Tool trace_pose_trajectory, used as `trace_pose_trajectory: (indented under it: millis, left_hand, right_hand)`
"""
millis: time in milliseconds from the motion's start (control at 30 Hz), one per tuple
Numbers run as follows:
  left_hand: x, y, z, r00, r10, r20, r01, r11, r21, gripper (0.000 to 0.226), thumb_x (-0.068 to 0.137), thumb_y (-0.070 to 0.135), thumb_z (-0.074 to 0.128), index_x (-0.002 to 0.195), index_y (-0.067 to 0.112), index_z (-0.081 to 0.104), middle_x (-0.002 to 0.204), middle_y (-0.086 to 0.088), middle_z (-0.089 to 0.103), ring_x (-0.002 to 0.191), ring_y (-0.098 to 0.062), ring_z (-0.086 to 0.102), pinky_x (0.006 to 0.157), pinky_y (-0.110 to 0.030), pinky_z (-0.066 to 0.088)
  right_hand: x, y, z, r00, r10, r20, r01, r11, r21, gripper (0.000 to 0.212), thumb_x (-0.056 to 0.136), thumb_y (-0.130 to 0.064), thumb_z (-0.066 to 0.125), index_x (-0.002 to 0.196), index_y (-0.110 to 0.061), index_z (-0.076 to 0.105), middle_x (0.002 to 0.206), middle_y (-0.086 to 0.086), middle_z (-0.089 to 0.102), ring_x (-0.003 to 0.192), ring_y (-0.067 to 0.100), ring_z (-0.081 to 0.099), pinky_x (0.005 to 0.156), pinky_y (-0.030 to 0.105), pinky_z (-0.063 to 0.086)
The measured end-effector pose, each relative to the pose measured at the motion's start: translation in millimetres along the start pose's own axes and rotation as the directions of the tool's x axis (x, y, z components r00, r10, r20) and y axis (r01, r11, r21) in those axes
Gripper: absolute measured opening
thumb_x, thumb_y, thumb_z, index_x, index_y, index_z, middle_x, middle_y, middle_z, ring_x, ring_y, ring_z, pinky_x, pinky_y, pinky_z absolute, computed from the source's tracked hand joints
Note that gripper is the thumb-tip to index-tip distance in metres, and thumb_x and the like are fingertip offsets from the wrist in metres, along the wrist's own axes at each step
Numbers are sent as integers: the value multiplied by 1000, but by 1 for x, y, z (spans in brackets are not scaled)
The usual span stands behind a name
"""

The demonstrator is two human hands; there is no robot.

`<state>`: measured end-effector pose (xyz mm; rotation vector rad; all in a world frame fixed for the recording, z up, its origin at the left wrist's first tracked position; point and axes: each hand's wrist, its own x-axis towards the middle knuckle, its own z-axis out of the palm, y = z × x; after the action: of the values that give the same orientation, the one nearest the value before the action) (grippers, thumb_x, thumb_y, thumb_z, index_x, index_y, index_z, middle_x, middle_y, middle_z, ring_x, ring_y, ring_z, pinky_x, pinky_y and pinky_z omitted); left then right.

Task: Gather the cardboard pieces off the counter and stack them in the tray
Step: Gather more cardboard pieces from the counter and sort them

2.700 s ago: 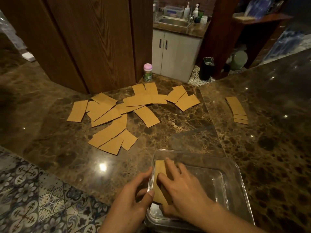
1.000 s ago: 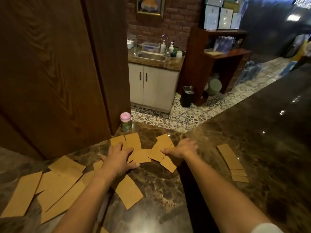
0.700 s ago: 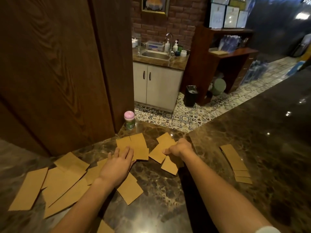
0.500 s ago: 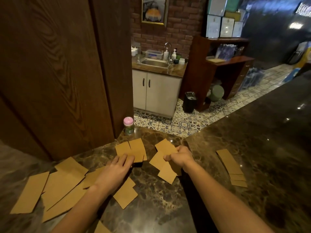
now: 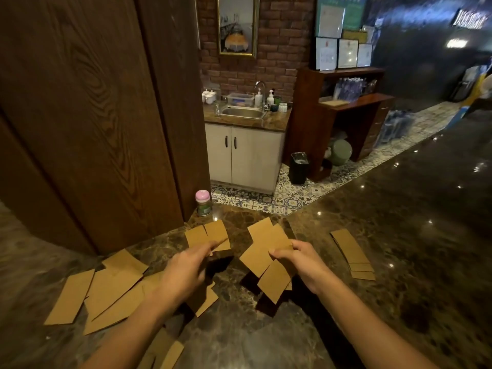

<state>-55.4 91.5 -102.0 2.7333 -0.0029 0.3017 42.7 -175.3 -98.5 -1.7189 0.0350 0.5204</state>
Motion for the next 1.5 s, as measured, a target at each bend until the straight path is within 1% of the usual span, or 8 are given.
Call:
trace_pose_trajectory:
  millis: [133, 200, 600, 833, 1033, 1200, 1367, 1500]
  left_hand:
    - [-5, 38, -13, 920, -348, 180, 356, 550, -755, 44, 83, 51, 73, 124, 41, 61, 125, 3, 70, 111, -24, 68, 97, -52, 54]
    - [-11, 59, -17, 914, -332, 234, 346, 333, -877, 34, 92, 30, 71, 125, 28, 63, 119, -11, 74, 104, -30, 72, 85, -50, 60]
    - [-33, 119, -30, 883, -310, 353, 371, -3, -929, 22, 97, 12, 60, 116, 22, 68, 99, -12, 80, 86, -27, 76, 76, -41, 59]
    - [-37, 154, -37, 864, -21, 504, 457, -389, -800, 70, 99, 61, 33, 115, 9, 77, 127, -25, 69, 110, -38, 70, 107, -54, 44]
    - [-45, 151, -36, 906, 49, 420, 394, -460, -796, 49, 102, 34, 39, 112, 6, 78, 102, -19, 77, 86, -30, 76, 75, -42, 62]
    - [-53, 168, -34, 888, 18, 459, 426, -408, -808, 39, 102, 24, 45, 129, 8, 68, 125, -23, 70, 104, -36, 71, 95, -51, 53]
    - [-60, 173, -26, 912, -34, 409, 385, -272, -882, 44, 90, 3, 65, 133, 11, 61, 107, -21, 75, 89, -35, 74, 74, -46, 61]
    - [-63, 167, -29, 911, -99, 401, 359, -289, -887, 60, 77, 5, 69, 135, 8, 55, 101, -20, 75, 84, -35, 74, 71, -47, 62]
  right_hand:
    - [-29, -18, 5, 996, -86, 30, 84, 993, 84, 22, 85, -21, 82, 106, -15, 78, 102, 4, 82, 100, 27, 76, 83, 39, 58]
    - [-42, -23, 8, 993, -117, 27, 115, 991, 70, 21, 86, -22, 82, 106, -21, 77, 100, -1, 82, 99, 22, 76, 85, 39, 59]
    - [-90, -33, -12, 977, -211, 15, 207, 970, 125, 24, 89, -23, 78, 113, -21, 75, 105, 0, 81, 102, 22, 75, 79, 36, 56]
    - [-101, -32, 5, 938, -347, 24, 347, 938, -10, 32, 86, -33, 83, 117, -28, 74, 108, -4, 80, 100, 15, 76, 95, 51, 60]
    - [-112, -29, 1, 873, -470, -133, 394, 838, -377, 80, 66, -83, 69, 137, -46, 57, 134, -15, 62, 126, 12, 56, 105, 47, 50]
    - [-126, -36, 5, 818, -525, -234, 444, 835, -324, 69, 76, -65, 75, 136, -37, 59, 126, -17, 63, 123, 8, 56, 105, 37, 49]
    - [-130, -42, 9, 772, -569, -285, 450, 805, -387, 58, 88, -60, 67, 139, -32, 58, 126, -15, 64, 119, 7, 58, 101, 30, 47]
    - [-143, -50, 2, 893, -405, -198, 416, 909, 19, 57, 95, -44, 69, 147, -36, 48, 136, -11, 61, 117, -1, 59, 96, 29, 54]
